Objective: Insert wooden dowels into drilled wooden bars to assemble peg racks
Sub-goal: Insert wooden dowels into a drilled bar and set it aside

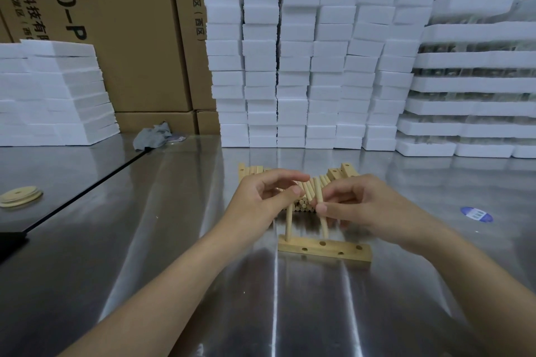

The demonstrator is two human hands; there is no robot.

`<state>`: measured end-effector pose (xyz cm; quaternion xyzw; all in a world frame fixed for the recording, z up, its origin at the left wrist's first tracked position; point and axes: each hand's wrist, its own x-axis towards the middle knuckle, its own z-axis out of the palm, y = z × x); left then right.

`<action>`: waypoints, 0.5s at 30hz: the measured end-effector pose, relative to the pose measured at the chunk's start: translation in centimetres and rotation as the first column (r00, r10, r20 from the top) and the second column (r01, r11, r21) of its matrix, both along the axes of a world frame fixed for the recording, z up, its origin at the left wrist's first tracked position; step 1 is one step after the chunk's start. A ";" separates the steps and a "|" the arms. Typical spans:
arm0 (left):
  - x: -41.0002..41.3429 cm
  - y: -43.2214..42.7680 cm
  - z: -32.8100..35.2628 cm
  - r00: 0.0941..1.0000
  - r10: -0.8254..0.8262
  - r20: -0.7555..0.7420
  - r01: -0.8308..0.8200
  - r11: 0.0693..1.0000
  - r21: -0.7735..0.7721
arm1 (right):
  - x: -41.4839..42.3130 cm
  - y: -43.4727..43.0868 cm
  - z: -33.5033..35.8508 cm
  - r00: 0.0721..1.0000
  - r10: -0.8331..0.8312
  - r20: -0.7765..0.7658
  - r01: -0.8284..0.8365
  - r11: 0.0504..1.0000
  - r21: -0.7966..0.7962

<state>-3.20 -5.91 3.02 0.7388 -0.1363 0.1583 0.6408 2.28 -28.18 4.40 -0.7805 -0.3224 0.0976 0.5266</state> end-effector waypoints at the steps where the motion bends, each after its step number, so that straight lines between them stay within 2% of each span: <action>1: 0.0 0.0 0.0 1.000 0.003 -0.006 -0.003 1.000 -0.003 | 0.0 0.0 0.0 1.000 0.011 0.002 -0.011 1.000 -0.021; 5: 0.0 0.2 0.1 1.000 0.003 -0.006 -0.003 1.000 -0.009 | 0.0 0.1 -0.2 0.999 0.021 0.024 -0.019 0.994 -0.108; 15: -0.1 0.2 0.0 0.999 -0.030 -0.013 0.030 1.000 0.008 | 0.4 -0.7 -0.1 0.999 0.015 0.049 -0.007 0.988 -0.154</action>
